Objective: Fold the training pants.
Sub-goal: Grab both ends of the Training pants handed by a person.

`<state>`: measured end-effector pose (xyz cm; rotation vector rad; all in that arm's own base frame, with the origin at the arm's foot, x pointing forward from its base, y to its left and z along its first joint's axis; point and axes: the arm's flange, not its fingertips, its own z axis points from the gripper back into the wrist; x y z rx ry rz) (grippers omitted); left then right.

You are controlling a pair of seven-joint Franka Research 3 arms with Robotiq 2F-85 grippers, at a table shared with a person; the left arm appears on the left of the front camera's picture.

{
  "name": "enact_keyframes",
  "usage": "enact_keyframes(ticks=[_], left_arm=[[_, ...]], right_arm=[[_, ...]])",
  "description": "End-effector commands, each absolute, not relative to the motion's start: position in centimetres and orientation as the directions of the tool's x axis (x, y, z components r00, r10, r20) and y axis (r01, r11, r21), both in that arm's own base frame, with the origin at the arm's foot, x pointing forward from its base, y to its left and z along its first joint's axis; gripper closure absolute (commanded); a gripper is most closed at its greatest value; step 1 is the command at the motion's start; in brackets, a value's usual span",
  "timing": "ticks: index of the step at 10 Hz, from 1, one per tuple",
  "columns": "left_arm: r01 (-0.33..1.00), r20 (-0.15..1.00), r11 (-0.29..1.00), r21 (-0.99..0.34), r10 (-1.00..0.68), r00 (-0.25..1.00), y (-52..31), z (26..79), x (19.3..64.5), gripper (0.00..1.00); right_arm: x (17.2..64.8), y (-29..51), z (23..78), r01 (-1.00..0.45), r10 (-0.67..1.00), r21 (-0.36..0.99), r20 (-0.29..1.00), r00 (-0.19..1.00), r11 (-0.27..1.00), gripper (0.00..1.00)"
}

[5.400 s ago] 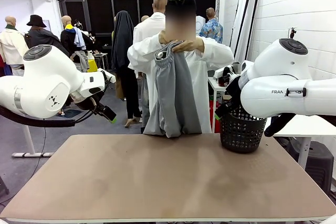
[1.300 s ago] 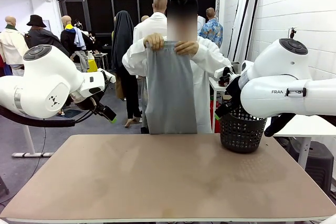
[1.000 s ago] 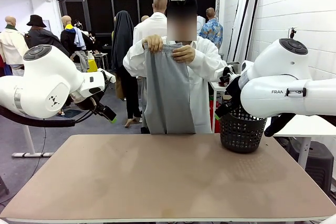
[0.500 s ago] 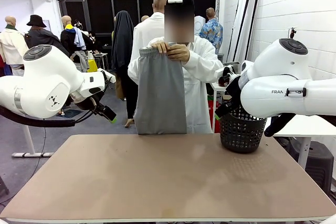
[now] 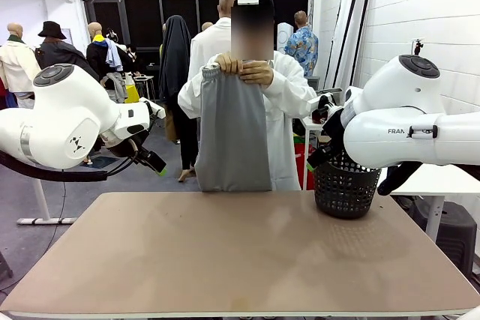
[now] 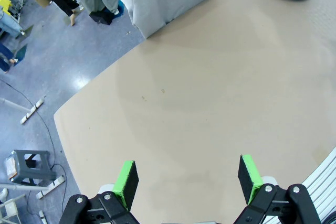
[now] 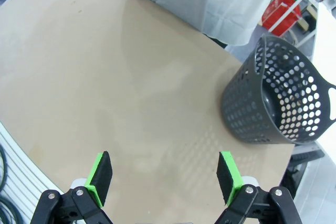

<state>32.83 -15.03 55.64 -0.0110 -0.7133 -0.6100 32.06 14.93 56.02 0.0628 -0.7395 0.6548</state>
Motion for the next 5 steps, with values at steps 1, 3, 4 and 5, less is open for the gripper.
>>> enact_keyframes(ticks=[1, 3, 4, 5], left_arm=[[0.527, 0.624, 0.828, 0.192, -0.518, 0.586, -14.97, 55.75, 32.9, 0.0], [0.527, 0.624, 0.828, 0.192, -0.518, 0.586, -14.97, 55.75, 32.9, 0.0], [0.527, 0.624, 0.828, 0.192, -0.518, 0.586, -14.97, 55.75, 32.9, 0.0], [0.527, 0.624, 0.828, 0.192, -0.518, 0.586, -14.97, 55.75, 32.9, 0.0]], right_arm=[[32.12, 15.09, 56.02, -0.578, 0.531, -0.168, 0.649, 0.545, 0.799, 0.0], [32.12, 15.09, 56.02, -0.578, 0.531, -0.168, 0.649, 0.545, 0.799, 0.0], [32.12, 15.09, 56.02, -0.578, 0.531, -0.168, 0.649, 0.545, 0.799, 0.0], [32.12, 15.09, 56.02, -0.578, 0.531, -0.168, 0.649, 0.545, 0.799, 0.0]])
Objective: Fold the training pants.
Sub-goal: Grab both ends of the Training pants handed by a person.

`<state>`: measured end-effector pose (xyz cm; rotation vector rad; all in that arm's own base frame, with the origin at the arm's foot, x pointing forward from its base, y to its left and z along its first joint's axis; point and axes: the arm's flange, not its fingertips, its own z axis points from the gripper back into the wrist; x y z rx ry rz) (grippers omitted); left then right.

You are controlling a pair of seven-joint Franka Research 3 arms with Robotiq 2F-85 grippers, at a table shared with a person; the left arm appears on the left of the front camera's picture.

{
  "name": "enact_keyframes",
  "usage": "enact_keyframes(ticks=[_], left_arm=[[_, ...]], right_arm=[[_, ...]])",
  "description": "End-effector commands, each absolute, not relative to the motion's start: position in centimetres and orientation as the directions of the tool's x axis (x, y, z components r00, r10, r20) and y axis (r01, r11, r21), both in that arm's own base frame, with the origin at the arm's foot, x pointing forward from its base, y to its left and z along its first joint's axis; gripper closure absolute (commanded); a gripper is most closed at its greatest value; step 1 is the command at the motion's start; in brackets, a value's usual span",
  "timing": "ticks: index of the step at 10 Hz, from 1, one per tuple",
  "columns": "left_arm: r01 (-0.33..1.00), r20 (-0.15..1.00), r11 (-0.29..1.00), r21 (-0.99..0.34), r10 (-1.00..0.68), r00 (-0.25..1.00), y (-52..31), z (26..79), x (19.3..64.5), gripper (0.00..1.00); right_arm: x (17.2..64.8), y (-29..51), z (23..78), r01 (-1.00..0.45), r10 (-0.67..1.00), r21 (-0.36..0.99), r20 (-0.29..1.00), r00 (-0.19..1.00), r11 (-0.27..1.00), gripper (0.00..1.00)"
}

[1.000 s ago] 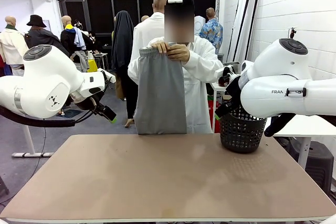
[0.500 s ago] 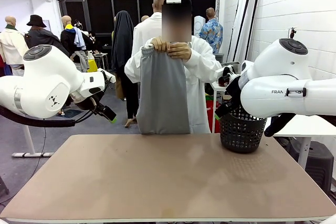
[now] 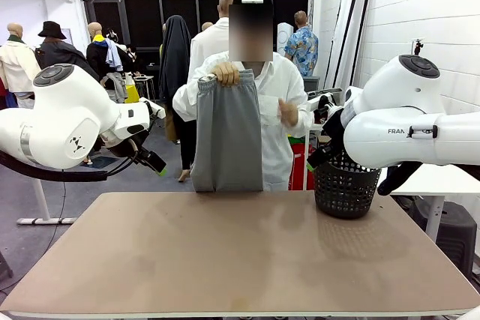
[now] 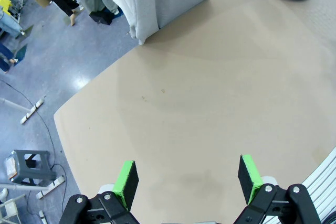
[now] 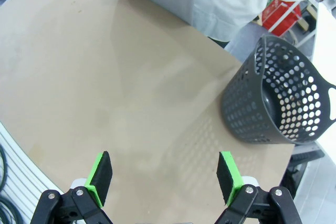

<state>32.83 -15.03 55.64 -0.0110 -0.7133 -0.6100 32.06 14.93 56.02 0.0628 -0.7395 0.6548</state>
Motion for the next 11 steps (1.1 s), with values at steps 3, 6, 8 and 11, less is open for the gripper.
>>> enact_keyframes(ticks=[3, 6, 8, 11], left_arm=[[0.527, 0.624, 0.828, 0.192, -0.518, 0.586, -14.97, 55.75, 32.9, 0.0], [0.527, 0.624, 0.828, 0.192, -0.518, 0.586, -14.97, 55.75, 32.9, 0.0], [0.527, 0.624, 0.828, 0.192, -0.518, 0.586, -14.97, 55.75, 32.9, 0.0], [0.527, 0.624, 0.828, 0.192, -0.518, 0.586, -14.97, 55.75, 32.9, 0.0]], right_arm=[[32.12, 15.09, 56.02, -0.578, 0.531, -0.168, 0.649, 0.545, 0.799, 0.0], [32.12, 15.09, 56.02, -0.578, 0.531, -0.168, 0.649, 0.545, 0.799, 0.0], [32.12, 15.09, 56.02, -0.578, 0.531, -0.168, 0.649, 0.545, 0.799, 0.0], [32.12, 15.09, 56.02, -0.578, 0.531, -0.168, 0.649, 0.545, 0.799, 0.0]])
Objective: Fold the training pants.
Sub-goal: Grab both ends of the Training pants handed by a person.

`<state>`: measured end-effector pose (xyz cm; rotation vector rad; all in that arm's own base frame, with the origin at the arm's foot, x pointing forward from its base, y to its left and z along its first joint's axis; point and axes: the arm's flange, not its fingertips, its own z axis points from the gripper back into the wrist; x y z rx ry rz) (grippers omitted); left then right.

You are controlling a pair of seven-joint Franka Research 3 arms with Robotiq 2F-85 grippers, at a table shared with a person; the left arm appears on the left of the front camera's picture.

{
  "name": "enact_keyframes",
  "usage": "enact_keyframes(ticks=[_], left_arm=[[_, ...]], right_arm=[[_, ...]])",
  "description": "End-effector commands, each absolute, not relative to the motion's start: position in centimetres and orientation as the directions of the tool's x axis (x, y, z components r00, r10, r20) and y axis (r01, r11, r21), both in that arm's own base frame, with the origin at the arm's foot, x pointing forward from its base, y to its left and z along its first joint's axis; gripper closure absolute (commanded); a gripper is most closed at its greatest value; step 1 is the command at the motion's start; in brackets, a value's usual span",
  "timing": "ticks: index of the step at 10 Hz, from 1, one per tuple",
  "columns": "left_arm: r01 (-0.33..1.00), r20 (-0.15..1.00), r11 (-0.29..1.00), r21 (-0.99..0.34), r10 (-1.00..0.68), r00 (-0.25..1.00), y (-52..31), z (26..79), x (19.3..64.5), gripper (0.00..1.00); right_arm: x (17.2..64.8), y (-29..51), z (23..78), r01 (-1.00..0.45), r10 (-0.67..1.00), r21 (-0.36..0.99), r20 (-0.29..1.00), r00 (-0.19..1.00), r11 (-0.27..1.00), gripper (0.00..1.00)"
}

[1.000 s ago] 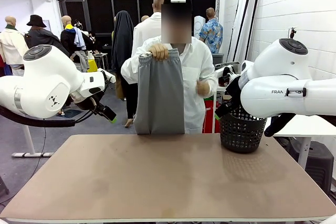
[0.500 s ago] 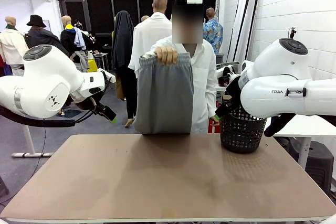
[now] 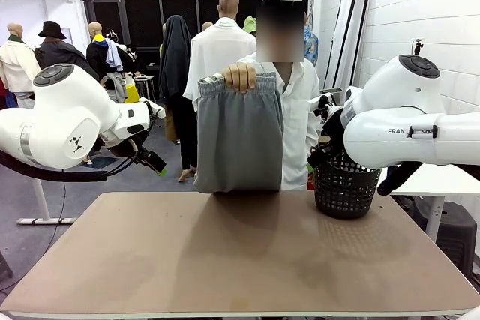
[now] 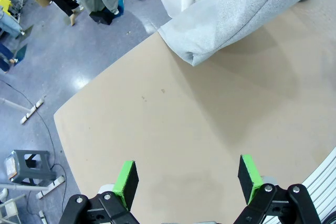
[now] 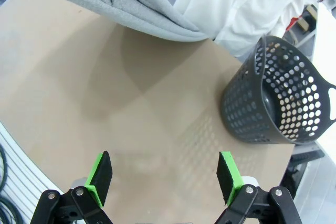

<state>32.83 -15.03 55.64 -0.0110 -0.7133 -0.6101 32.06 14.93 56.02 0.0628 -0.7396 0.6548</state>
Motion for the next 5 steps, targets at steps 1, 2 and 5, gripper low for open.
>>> enact_keyframes(ticks=[1, 2, 5], left_arm=[[0.527, 0.624, 0.828, 0.192, -0.518, 0.586, -14.97, 55.75, 32.9, 0.0], [0.527, 0.624, 0.828, 0.192, -0.518, 0.586, -14.97, 55.75, 32.9, 0.0], [0.527, 0.624, 0.828, 0.192, -0.518, 0.586, -14.97, 55.75, 32.9, 0.0]], right_arm=[[32.12, 15.09, 56.02, -0.578, 0.531, -0.168, 0.649, 0.545, 0.799, 0.0], [32.12, 15.09, 56.02, -0.578, 0.531, -0.168, 0.649, 0.545, 0.799, 0.0], [32.12, 15.09, 56.02, -0.578, 0.531, -0.168, 0.649, 0.545, 0.799, 0.0]])
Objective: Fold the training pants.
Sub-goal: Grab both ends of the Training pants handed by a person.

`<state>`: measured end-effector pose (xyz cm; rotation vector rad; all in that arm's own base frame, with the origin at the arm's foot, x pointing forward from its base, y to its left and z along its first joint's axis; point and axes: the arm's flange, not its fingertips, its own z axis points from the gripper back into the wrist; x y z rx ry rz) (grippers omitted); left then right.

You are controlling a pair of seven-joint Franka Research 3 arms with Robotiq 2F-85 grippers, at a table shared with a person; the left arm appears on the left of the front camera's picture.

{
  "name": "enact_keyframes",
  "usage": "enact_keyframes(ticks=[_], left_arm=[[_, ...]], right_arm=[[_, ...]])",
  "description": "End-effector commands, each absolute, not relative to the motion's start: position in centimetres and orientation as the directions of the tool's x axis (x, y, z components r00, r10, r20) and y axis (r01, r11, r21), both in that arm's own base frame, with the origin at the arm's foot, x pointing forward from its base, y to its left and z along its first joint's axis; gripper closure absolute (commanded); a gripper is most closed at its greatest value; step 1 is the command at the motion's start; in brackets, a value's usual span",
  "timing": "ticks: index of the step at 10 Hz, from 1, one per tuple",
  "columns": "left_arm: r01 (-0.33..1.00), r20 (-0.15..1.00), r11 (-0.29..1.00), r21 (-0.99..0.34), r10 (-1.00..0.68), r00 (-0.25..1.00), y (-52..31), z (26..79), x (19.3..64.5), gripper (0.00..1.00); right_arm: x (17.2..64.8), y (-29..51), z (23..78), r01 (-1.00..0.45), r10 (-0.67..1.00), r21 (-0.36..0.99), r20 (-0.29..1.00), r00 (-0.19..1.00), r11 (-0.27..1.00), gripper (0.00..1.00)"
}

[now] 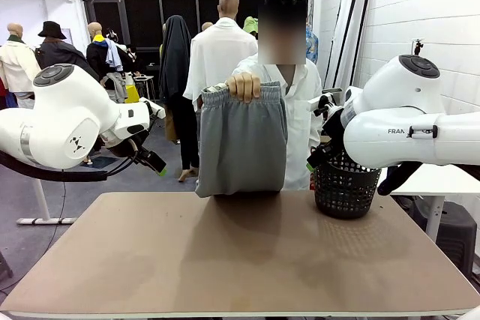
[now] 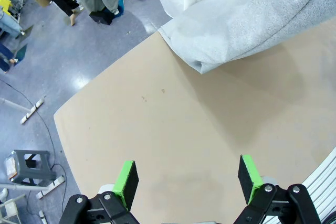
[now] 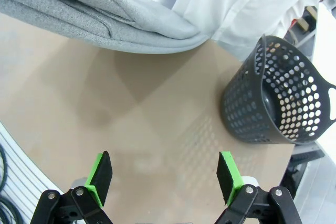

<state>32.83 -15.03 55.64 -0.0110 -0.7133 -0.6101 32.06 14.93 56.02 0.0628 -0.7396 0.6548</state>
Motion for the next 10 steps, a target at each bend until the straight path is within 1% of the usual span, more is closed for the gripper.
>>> enact_keyframes(ticks=[1, 3, 5, 8, 10], left_arm=[[0.527, 0.624, 0.828, 0.192, -0.518, 0.586, -15.0, 55.8, 32.9, 0.0], [0.528, 0.616, 0.827, 0.193, -0.521, 0.591, -15.0, 55.6, 32.8, 0.0], [0.592, 0.605, 0.766, 0.251, -0.602, 0.521, -15.1, 56.2, 33.2, 0.0], [0.7, 0.499, 0.607, 0.377, -0.77, 0.399, -14.7, 57.2, 34.2, 0.0], [0.776, 0.418, 0.458, 0.434, -0.865, 0.277, -14.7, 57.5, 34.9, 0.0]], right_arm=[[32.1, 15.1, 56.0, -0.578, 0.531, -0.168, 0.649, 0.545, 0.799, 0.0], [32.1, 14.9, 56.0, -0.574, 0.532, -0.17, 0.644, 0.551, 0.801, 0.0], [32.4, 14.8, 56.0, -0.653, 0.616, -0.23, 0.643, 0.455, 0.722, 0.0], [33.4, 14.1, 56.5, -0.746, 0.754, -0.34, 0.577, 0.315, 0.572, 0.0], [34.0, 14.0, 56.6, -0.79, 0.815, -0.387, 0.532, 0.229, 0.475, 0.0]])
